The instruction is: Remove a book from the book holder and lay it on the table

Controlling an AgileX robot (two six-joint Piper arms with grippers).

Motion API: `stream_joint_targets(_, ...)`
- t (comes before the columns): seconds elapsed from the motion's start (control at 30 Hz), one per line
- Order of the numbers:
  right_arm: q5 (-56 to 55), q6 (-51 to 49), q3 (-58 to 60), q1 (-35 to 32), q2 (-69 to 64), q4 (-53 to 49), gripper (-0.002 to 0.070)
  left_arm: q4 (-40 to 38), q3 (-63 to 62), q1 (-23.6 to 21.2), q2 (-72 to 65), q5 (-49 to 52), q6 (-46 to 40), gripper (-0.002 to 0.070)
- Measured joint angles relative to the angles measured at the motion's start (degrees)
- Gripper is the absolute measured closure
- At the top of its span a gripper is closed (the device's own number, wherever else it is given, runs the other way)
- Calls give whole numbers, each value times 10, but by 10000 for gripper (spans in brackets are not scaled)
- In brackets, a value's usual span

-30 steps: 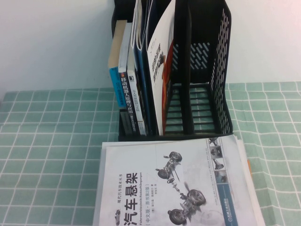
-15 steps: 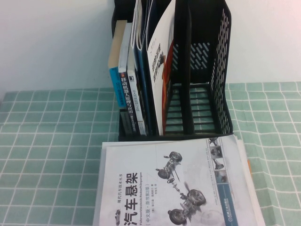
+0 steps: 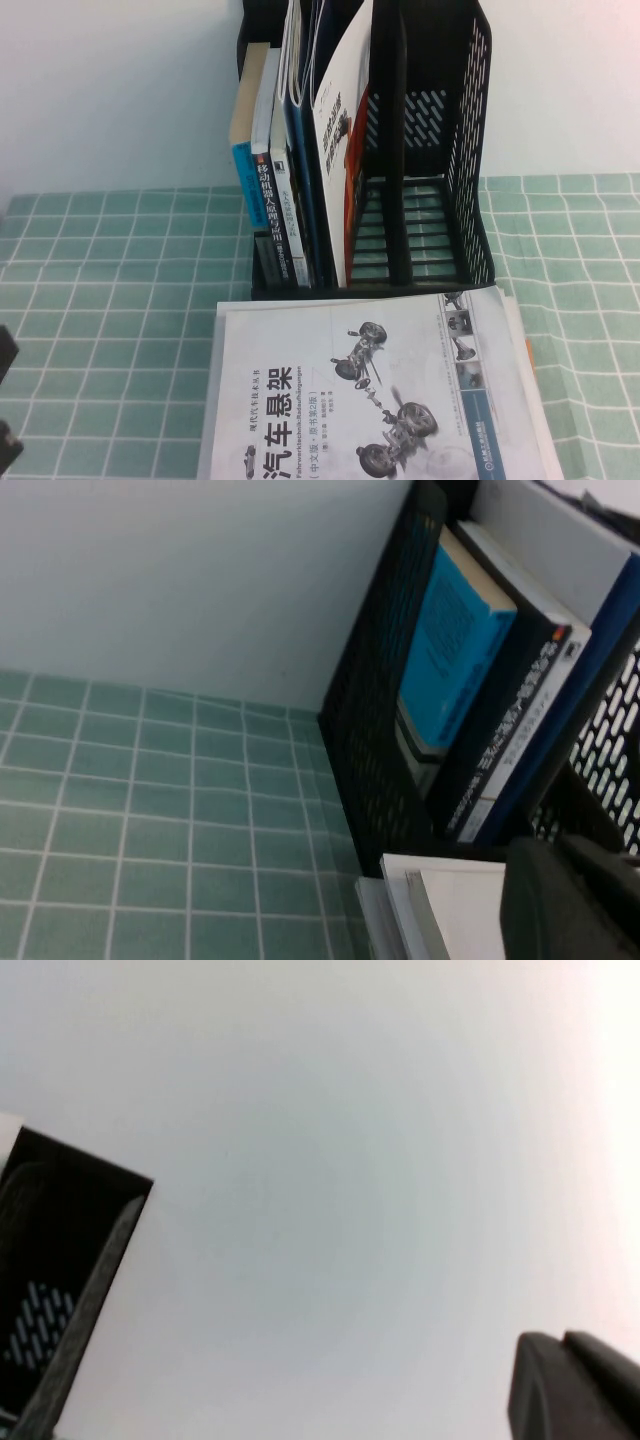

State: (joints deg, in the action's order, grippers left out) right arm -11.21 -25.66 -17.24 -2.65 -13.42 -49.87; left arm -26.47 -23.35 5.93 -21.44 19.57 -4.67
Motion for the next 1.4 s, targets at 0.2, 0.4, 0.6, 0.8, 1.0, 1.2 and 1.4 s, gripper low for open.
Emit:
stream_joint_targets(0.2,-72,-39,-15,0,-144,-20,678,-148,-79,0,-115,-23,-217,678)
stream_joint_targets(0.4,-209,-32,-19,0,-315,-9,678,-313,-150,24,-204,-99,-426,678)
stream_joint_targets(0.6,-249,1,-50,0,-443,-3,678,-368,-217,110,-300,-113,-596,677)
stream_joint_targets(0.8,-147,84,-90,0,-498,1,678,-383,-256,224,-397,-216,-642,678)
stream_joint_targets(1.0,90,118,-123,-1,-502,30,678,-439,-289,311,-468,-318,-689,678)
stream_joint_targets(1.2,-2,39,-71,35,-488,33,678,-570,-333,336,-536,-332,-695,678)
stream_joint_targets(1.4,-160,7,-48,126,-483,31,678,-633,-375,338,-577,-335,-697,678)
